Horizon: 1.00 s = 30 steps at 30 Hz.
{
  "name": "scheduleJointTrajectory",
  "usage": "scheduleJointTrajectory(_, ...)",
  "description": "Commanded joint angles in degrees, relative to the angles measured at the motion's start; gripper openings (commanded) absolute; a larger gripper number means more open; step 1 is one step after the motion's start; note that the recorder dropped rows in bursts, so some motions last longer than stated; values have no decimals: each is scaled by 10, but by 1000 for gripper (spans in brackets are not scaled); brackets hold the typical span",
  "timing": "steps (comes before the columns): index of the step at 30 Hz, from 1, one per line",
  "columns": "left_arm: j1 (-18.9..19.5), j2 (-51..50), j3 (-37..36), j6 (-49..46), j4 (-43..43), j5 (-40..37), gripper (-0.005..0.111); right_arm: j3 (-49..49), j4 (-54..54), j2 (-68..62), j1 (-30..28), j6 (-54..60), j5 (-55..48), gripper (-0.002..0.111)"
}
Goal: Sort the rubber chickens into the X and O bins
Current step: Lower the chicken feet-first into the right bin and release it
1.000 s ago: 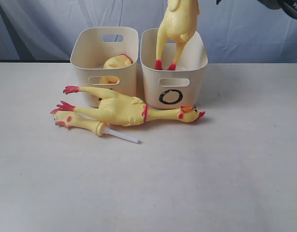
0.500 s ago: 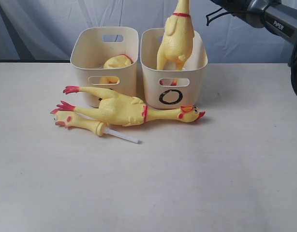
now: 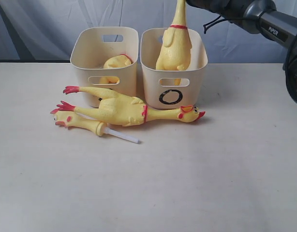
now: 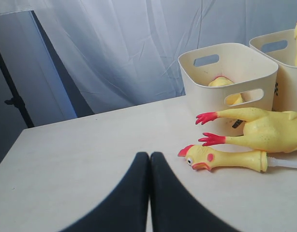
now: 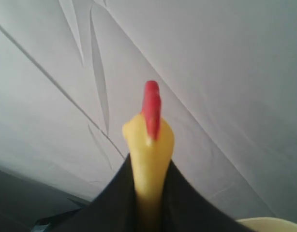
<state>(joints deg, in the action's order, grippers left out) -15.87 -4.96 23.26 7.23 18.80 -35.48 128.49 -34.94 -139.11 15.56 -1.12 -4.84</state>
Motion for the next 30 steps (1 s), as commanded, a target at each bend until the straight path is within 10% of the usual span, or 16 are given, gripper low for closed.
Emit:
scheduleJointTrajectory(1,3,2,-2,1,-5,6,0,3,23,-4,-1,0,-21,-1)
scheduleJointTrajectory(15,3,2,-2,1,-5,6,0,3,116,-5,-1,0,-45,0)
scheduleJointTrajectory(21,3,2,-2,1,-5,6,0,3,116,-5,-1,0,-19,48)
scheduleJointTrajectory(30,3,2,-2,1,-5,6,0,3,110,1,-1,0,-15,55)
